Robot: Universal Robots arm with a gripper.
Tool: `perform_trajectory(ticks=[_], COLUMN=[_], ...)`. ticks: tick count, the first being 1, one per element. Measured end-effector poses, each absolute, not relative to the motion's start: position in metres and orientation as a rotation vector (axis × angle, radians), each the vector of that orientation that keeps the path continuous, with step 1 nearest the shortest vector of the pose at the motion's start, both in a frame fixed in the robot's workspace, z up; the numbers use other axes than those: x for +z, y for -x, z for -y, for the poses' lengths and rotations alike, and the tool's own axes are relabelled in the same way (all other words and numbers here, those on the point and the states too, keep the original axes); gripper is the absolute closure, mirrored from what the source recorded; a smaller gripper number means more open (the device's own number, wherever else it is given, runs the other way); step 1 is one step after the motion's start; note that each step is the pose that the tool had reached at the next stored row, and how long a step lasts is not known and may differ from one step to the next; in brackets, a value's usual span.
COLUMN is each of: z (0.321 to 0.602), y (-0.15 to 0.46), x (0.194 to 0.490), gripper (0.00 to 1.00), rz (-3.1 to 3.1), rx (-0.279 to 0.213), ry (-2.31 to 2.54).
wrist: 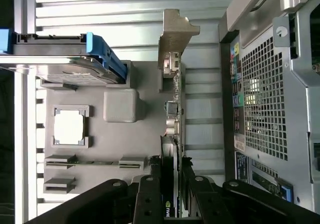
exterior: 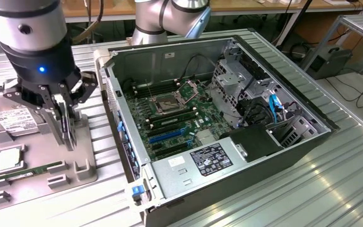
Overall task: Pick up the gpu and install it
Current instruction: 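Pick up the gpu and move the gpu toward the slot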
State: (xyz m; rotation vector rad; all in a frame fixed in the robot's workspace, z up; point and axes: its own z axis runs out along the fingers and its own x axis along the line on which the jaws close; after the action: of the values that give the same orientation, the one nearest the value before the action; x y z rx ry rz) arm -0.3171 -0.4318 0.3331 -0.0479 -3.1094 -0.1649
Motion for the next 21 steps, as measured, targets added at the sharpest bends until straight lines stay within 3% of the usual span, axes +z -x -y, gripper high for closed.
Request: perform_trajectory(ticks=[12, 21], z=[0.444, 0.465], y=[0.312, 0.275], x=[0.392, 0.440], gripper=[0.74, 0.74], rz=[3.109, 3.108], rx=[-0.165, -0.170], ry=[0.048, 0.048])
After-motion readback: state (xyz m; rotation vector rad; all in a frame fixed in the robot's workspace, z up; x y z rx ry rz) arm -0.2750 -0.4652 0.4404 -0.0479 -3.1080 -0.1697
